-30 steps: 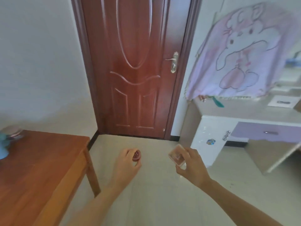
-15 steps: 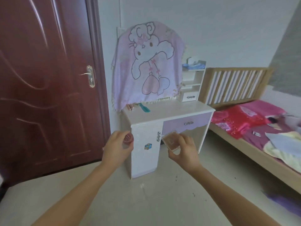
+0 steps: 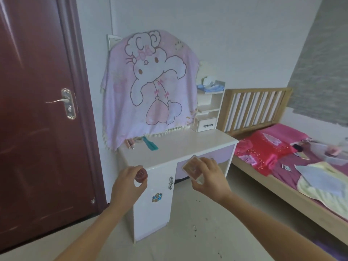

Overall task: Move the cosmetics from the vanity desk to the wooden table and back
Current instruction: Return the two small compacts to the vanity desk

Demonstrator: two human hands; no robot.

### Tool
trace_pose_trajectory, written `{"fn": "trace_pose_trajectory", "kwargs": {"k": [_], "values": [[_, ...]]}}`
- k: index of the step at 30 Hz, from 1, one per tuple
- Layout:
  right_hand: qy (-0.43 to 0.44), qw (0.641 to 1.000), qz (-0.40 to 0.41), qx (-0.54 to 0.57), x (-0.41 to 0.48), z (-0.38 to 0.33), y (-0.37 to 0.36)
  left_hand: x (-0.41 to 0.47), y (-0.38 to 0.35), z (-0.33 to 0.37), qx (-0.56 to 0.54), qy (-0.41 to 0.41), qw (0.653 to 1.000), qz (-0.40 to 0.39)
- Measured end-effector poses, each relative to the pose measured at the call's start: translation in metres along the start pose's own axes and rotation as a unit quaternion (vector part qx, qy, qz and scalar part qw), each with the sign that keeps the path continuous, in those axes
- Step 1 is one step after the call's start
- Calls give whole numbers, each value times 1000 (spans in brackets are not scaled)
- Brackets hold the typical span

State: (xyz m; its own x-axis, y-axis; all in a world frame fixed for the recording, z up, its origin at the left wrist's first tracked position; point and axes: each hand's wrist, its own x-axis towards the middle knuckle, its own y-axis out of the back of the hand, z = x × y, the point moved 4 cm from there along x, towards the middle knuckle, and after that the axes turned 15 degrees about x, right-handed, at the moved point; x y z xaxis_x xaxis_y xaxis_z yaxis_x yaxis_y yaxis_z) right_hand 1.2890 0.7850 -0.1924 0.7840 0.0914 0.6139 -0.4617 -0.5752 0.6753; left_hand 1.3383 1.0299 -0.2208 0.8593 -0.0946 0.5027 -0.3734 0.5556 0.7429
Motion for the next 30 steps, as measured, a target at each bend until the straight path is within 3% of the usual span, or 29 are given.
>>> {"fn": "trace_pose_trajectory", "kwargs": {"k": [4, 9, 22, 30], "values": [[-51, 998, -3, 21, -3, 40, -20, 24, -49, -8, -15, 30, 999, -33], [-77, 997, -19, -7, -4, 104, -22, 50, -109, 9, -17, 11, 997, -73], [-51, 998, -21, 38, 114, 268, 0, 183, -210, 103, 13, 17, 1000, -1], [-45, 989, -88, 111, 146, 324, -52, 197, -262, 79, 74, 56, 996, -17]]}}
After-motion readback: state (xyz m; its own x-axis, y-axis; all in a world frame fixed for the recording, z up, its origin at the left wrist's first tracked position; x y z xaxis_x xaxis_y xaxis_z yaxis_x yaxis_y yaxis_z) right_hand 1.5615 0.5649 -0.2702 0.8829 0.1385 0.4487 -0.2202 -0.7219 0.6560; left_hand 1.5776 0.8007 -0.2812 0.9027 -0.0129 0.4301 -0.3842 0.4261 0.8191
